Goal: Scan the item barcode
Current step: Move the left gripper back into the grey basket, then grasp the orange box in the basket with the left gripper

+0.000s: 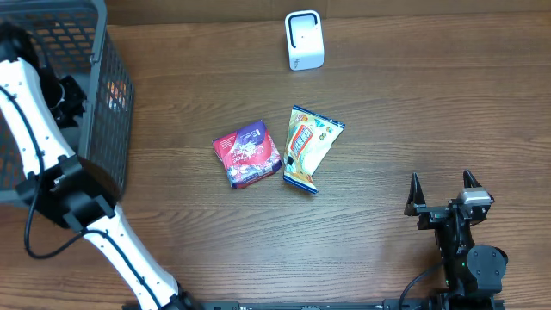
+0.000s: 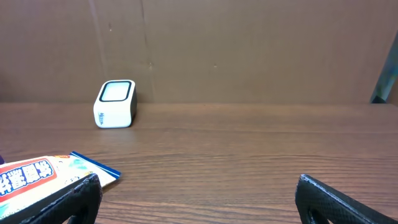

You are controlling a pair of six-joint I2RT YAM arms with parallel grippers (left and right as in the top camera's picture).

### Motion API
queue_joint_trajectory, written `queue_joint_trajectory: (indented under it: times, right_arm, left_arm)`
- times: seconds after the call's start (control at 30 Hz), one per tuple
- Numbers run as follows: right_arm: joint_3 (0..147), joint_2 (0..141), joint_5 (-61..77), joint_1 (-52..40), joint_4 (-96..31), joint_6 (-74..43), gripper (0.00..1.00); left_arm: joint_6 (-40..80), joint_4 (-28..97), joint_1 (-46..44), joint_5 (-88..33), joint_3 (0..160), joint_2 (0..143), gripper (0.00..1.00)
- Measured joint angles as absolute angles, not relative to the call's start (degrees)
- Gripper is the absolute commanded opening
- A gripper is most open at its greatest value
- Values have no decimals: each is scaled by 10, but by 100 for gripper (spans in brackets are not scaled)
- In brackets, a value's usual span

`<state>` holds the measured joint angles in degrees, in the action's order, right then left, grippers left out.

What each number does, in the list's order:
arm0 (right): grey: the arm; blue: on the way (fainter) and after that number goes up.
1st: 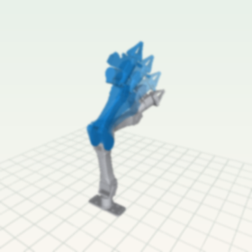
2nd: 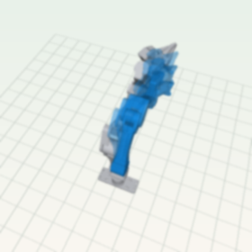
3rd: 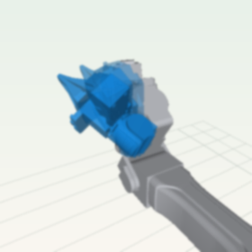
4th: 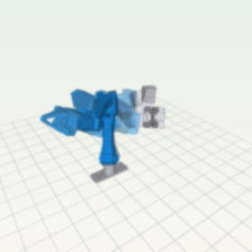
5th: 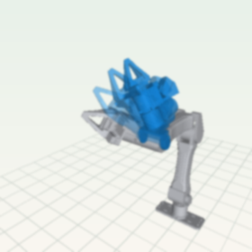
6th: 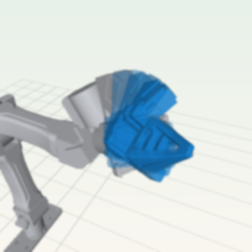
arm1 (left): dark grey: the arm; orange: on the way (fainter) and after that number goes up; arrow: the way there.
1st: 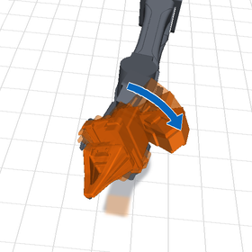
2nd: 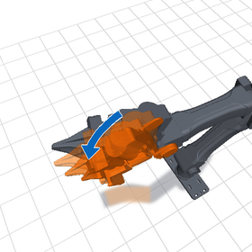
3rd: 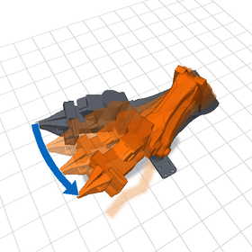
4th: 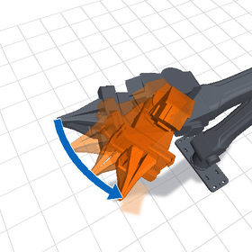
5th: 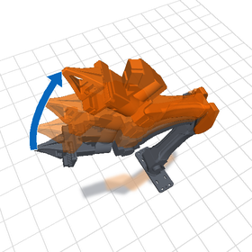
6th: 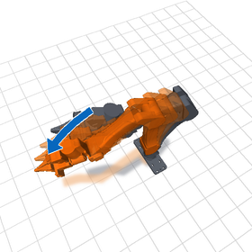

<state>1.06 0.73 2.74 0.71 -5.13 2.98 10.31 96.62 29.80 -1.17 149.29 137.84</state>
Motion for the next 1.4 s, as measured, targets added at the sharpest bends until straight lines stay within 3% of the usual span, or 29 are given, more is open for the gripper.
queue_joint_trajectory:
  times: [0.03,0.33,0.67,1.0,1.4]
  right_arm:
    - [11,7,27,7,-51,30,100]
    - [11,7,27,7,-51,30,100]
    - [11,7,27,7,-51,30,100]
    - [11,7,27,7,-51,30,100]
    - [11,7,27,7,-51,30,100]
  left_arm:
    - [104,966,300,-11,1493,1367,4]
    - [110,964,301,-6,1478,1245,4]
    - [187,969,341,36,1233,1061,4]
    - [272,961,446,61,1172,1037,4]
    - [315,963,484,59,1110,1029,4]
